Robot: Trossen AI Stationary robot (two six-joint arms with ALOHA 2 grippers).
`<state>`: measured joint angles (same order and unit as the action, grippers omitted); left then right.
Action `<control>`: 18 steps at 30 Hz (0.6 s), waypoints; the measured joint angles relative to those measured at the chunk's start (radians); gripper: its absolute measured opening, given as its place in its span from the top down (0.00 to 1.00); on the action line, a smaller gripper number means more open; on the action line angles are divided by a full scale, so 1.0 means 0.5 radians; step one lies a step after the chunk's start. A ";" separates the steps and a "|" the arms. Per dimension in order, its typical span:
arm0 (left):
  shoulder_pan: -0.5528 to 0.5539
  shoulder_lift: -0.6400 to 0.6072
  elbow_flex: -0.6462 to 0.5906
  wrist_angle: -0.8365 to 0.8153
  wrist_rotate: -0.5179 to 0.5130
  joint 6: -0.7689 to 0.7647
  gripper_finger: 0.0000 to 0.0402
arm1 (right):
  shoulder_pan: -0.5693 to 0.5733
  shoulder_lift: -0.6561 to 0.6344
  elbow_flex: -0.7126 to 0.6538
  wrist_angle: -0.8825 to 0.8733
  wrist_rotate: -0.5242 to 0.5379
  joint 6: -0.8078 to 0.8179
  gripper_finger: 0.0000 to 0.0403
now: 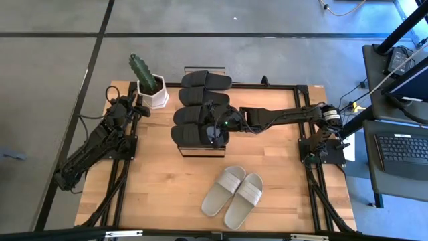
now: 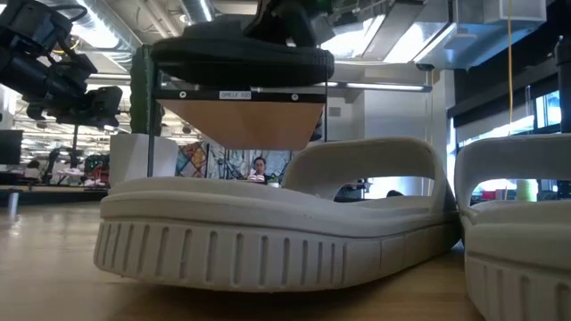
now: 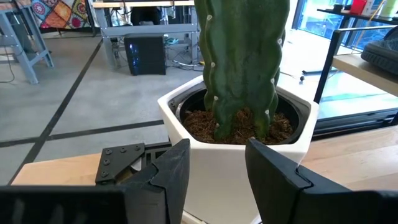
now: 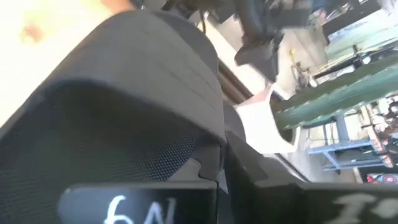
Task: Pick and place slides into the shelf
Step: Put the black slide on the shelf
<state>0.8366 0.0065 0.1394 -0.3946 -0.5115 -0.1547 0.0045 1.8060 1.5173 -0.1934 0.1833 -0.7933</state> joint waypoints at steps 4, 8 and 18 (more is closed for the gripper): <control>0.000 0.000 0.000 0.001 0.000 0.000 0.63 | -0.007 0.040 0.002 0.021 0.002 0.000 0.97; 0.000 0.000 0.000 0.000 0.001 0.000 0.63 | -0.007 0.059 0.006 0.025 -0.006 0.008 0.97; 0.000 0.000 0.000 0.001 0.000 0.001 0.63 | -0.005 0.061 0.005 0.025 0.224 0.002 0.97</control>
<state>0.8364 0.0066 0.1394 -0.3943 -0.5117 -0.1543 0.0023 1.8366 1.5199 -0.1806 0.2955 -0.7923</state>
